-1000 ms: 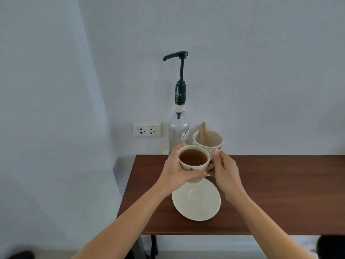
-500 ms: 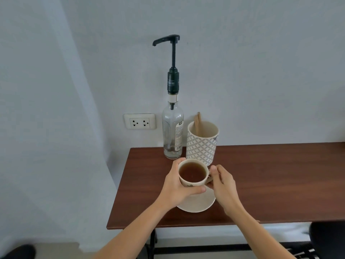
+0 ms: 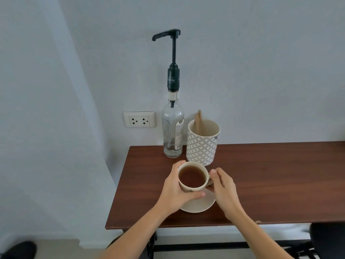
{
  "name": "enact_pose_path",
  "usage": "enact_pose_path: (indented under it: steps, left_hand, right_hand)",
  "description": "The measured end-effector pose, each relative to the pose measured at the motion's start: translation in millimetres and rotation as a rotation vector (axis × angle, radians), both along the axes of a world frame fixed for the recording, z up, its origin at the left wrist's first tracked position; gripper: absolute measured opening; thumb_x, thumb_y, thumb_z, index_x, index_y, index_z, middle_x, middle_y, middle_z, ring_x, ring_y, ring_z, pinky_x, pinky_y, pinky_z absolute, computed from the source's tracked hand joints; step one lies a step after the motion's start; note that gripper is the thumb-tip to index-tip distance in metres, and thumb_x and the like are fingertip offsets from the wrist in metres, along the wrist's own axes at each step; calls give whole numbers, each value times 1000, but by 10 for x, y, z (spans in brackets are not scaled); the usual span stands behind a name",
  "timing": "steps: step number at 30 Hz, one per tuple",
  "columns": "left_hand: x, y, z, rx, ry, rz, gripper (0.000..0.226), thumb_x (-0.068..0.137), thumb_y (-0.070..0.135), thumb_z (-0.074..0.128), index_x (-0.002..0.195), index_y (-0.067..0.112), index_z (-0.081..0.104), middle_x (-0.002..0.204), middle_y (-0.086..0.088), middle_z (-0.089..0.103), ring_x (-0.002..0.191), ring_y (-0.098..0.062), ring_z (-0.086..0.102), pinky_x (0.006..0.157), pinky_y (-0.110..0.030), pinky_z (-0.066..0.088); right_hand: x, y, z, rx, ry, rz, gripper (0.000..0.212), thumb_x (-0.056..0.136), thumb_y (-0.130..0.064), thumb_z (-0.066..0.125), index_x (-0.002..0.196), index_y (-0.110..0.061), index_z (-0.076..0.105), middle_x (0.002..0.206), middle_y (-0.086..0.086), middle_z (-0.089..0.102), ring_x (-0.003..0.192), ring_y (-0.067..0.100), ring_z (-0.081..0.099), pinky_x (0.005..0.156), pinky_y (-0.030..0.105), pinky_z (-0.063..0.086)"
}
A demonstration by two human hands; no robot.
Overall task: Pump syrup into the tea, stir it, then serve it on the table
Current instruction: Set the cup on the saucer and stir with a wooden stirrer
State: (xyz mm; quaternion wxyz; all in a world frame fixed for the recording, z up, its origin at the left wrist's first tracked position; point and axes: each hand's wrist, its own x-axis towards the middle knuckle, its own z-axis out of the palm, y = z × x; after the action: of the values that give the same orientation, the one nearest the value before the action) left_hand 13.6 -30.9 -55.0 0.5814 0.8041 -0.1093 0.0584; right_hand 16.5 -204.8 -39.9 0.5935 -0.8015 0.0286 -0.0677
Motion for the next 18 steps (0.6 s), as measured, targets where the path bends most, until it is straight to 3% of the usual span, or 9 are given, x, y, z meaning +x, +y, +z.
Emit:
enact_pose_path:
  steps: [3,5,8,10,12,15,18]
  left_hand:
    - [0,11,15,12,33,-8,104,55,41,99,138,42,38,128,29,63,124,7,57,101,-11,42]
    - [-7,15,15,22,50,4,111,54,45,98,143,44,31,128,34,61,125,12,54,105,-14,42]
    - [-33,10,-1,24,54,22,115,55,51,96,146,48,26,134,23,61,134,-2,51,118,-39,40]
    - [-60,6,-15,32,25,28,106,57,58,93,140,56,27,137,22,59,138,-9,49,120,-47,36]
    - [-77,5,-28,28,0,27,100,59,66,89,138,58,29,138,25,58,139,-11,48,121,-50,33]
    - [-87,2,-36,26,-24,27,96,62,75,81,140,55,30,143,25,54,142,-8,46,123,-55,27]
    - [-91,9,-36,26,-42,40,92,64,79,77,140,55,31,150,19,49,145,-7,43,124,-58,24]
  right_hand:
    - [18,-26,127,-55,-46,-24,21,101,-23,53,82,-20,61,79,-3,75,80,13,71,71,33,53]
    - [100,-47,322,-103,-164,-64,12,99,-23,57,89,-20,61,82,-9,75,78,-4,69,70,15,50]
    - [378,-67,731,-223,-391,-130,7,97,-14,61,92,-10,62,77,-13,68,69,-13,61,64,3,41]
    - [624,-36,1016,-326,-469,-108,7,96,-9,60,92,-5,64,77,-7,66,68,-3,61,66,8,43]
    - [887,31,1237,-478,-455,-48,10,95,-7,59,92,-2,67,80,0,68,72,11,61,71,23,46]
    - [1278,164,1370,-703,-265,39,21,96,-10,55,91,2,71,91,14,72,87,29,68,75,35,52]
    - [1545,300,1349,-833,-41,124,22,94,-19,65,97,3,68,89,14,65,95,32,69,73,33,51]
